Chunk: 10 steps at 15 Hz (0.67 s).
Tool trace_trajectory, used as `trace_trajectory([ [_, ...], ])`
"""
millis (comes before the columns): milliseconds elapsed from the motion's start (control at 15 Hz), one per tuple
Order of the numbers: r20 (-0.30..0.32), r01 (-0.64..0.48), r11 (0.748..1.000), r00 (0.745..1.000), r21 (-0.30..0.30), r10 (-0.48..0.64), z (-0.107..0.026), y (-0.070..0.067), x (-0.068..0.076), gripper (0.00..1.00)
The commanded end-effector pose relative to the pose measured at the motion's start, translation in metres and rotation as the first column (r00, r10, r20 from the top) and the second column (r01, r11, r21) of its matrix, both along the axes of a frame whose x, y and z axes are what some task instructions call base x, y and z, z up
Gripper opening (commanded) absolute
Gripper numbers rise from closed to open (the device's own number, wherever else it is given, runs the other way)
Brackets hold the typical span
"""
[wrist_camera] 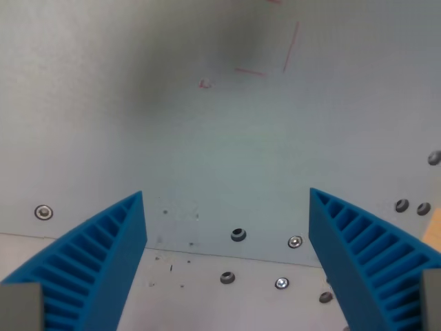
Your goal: Rotate around base negative x
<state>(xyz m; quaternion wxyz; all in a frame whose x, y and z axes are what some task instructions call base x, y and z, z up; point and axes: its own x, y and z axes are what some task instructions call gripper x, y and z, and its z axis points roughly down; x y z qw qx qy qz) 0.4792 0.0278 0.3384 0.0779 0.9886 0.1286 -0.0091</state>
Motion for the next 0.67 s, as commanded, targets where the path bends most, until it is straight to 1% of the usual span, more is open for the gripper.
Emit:
trace_trajectory([
  [67, -0.004, 0.020, 0.979, 1.000, -0.201, -0.021, 0.0026, 0.0030, -0.0006, 1.00],
  [667, -0.004, 0.019, 0.953, 1.000, -0.302, -0.021, 0.0026, 0.0030, -0.0006, 1.00],
])
